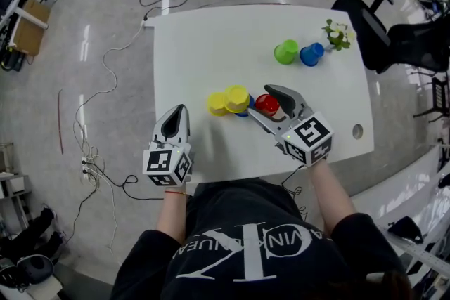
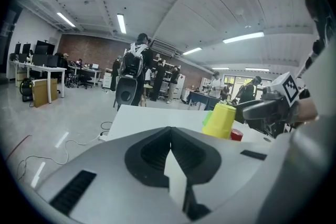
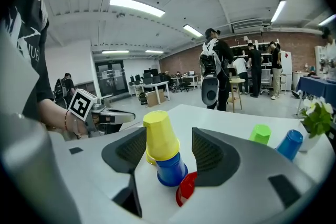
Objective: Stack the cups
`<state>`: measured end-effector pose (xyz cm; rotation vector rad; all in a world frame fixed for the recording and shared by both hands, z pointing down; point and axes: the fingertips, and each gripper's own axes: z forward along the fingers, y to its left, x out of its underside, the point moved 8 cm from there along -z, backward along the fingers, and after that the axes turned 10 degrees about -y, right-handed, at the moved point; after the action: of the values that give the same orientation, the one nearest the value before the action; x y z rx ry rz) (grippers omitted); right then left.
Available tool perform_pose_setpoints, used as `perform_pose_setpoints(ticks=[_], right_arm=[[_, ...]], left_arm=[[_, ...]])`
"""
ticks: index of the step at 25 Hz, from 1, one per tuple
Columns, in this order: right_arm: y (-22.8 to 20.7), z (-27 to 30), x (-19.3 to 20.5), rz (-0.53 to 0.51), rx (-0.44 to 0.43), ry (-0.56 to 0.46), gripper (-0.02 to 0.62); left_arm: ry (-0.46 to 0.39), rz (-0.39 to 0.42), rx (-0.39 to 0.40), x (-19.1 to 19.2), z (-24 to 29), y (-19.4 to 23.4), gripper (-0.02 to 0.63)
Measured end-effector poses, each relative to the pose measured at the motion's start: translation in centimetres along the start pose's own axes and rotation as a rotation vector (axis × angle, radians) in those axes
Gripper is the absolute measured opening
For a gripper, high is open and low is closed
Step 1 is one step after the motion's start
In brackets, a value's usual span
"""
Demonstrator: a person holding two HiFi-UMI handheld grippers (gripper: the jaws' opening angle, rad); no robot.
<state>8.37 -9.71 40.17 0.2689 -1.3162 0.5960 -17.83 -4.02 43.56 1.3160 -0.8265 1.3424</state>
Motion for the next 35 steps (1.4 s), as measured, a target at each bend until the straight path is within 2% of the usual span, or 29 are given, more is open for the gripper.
perform_pose_setpoints(ticks=[6, 13, 25, 31, 35], right_arm=[[-0.3, -0.7, 0.6, 0.000, -0.008, 0.005, 0.281], [-2.4, -2.2, 0.6, 0.000, 0.053, 0.002, 0.281], [-9.7, -3.1, 2.2, 0.049, 0.241, -0.008, 0.278], [-13.7, -2.1, 3.9, 0.045, 0.407, 0.001, 0.279], [-15.9, -0.7, 5.0, 0.067, 0.438, 0.002, 0.284]], left_arm=[[0.015, -0.001, -0.008, 0.5, 0.1, 0.2, 0.003], [0.020, 0.002, -0.004, 0.5, 0.6, 0.0, 0.003], [0.040, 0.012, -0.033, 0.4, 1.8, 0.4, 0.003], [0.061, 0.021, -0.044, 0.7, 2.6, 0.4, 0.003], [0.074, 0.026, -0.049, 1.1, 3.2, 0.5, 0.003]])
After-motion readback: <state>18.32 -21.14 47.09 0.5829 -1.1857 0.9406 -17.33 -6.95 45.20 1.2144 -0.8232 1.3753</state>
